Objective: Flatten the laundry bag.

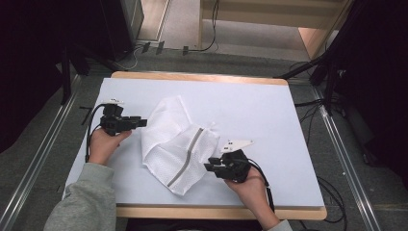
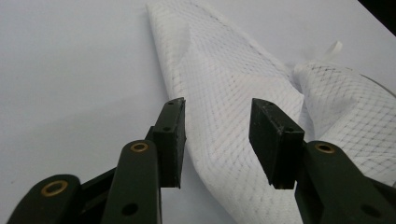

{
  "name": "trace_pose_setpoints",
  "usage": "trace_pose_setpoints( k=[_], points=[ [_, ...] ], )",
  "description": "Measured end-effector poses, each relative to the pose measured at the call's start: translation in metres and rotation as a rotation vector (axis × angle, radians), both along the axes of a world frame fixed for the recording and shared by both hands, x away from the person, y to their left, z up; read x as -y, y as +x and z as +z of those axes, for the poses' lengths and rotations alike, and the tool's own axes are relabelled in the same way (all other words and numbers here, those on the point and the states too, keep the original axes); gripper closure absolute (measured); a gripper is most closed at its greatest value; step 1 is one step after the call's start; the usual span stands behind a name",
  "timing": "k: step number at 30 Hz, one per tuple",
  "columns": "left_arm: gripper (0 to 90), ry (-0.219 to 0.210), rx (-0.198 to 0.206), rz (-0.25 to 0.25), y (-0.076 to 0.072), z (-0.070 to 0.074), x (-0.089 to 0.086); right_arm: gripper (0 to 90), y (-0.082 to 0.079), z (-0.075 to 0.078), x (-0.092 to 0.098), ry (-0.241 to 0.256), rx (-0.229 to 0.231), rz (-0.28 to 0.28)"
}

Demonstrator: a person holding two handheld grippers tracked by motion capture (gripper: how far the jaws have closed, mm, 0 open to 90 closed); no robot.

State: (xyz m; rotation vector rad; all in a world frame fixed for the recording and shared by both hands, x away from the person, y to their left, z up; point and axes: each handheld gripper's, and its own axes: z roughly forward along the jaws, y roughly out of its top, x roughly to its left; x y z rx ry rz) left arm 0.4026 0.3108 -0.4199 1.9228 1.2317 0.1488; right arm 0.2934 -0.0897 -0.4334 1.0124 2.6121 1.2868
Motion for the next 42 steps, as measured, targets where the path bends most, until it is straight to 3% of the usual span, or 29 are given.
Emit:
trace_pose_setpoints(
  k=[2,8,16,25,30,35,39,42],
  points=[
    [56.3,0.011,-0.006,-0.009,-0.001,0.003,0.002,70.9,0.005,0.002,0.013,0.015,0.008,-0.028],
    [55.2,0.019,0.001,-0.041,-0.007,0.011,0.011,70.3,0.018,0.005,0.029,0.033,0.015,-0.078],
    [53.7,0.048,0.002,-0.104,-0.015,0.015,0.034,69.0,0.037,0.002,0.036,0.027,0.014,-0.114],
    [52.8,0.084,-0.019,-0.153,-0.018,0.006,0.055,67.2,0.074,-0.011,0.032,-0.006,0.004,-0.137],
    [53.6,0.08,-0.041,-0.17,-0.016,0.0,0.063,64.7,0.095,-0.017,0.03,-0.031,-0.009,-0.149],
    [53.6,0.082,-0.033,-0.158,-0.02,0.0,0.058,62.2,0.114,-0.024,0.021,-0.053,-0.032,-0.165],
    [53.5,0.074,-0.032,-0.133,-0.023,0.0,0.05,61.2,0.123,-0.029,0.013,-0.062,-0.012,-0.152],
    [53.2,0.075,-0.027,-0.125,-0.025,0.001,0.046,60.7,0.125,-0.033,0.006,-0.094,-0.025,-0.14]
  ],
)
